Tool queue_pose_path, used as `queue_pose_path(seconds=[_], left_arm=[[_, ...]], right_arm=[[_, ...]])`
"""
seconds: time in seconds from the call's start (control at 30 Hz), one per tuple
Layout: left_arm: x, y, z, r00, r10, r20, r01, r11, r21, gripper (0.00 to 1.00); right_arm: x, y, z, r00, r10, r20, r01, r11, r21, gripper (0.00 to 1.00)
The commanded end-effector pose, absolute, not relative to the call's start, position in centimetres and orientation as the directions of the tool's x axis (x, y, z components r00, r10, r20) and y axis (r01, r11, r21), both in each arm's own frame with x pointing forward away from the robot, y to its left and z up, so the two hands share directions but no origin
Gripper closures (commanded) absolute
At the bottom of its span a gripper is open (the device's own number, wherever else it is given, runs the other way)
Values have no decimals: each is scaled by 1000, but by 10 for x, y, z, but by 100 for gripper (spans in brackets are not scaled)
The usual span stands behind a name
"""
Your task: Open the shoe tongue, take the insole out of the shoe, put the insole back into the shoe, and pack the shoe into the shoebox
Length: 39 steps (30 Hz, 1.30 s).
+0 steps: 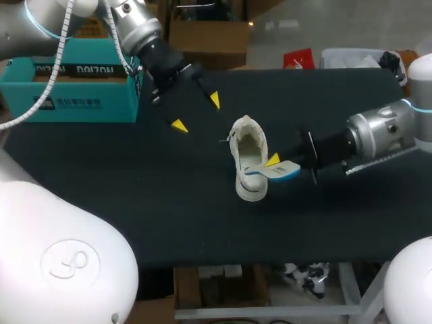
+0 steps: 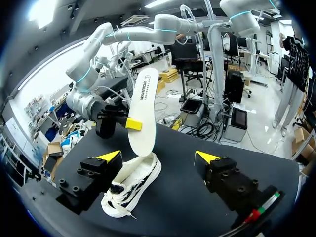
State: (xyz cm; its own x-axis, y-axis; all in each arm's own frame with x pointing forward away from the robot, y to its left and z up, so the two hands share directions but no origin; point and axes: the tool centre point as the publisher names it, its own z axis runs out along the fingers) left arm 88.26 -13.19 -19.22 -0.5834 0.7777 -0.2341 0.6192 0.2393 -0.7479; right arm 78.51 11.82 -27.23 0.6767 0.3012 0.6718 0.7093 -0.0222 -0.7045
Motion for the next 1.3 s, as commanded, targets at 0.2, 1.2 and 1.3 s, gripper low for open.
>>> queue_pose_path(seconds=[0.2, 1.2, 1.3], left_arm=[[893, -136, -193, -494, 857, -146, 584, 203, -786, 0], [886, -136, -191, -483, 865, -138, 606, 217, -765, 0], [886, -136, -191, -483, 865, -138, 606, 217, -765, 0]], right_arm=[[786, 128, -284, 674, 334, 659, 686, 50, -726, 100], [781, 127, -281, 689, 298, 660, 681, 44, -731, 100], [781, 127, -281, 689, 298, 660, 681, 44, -731, 100]])
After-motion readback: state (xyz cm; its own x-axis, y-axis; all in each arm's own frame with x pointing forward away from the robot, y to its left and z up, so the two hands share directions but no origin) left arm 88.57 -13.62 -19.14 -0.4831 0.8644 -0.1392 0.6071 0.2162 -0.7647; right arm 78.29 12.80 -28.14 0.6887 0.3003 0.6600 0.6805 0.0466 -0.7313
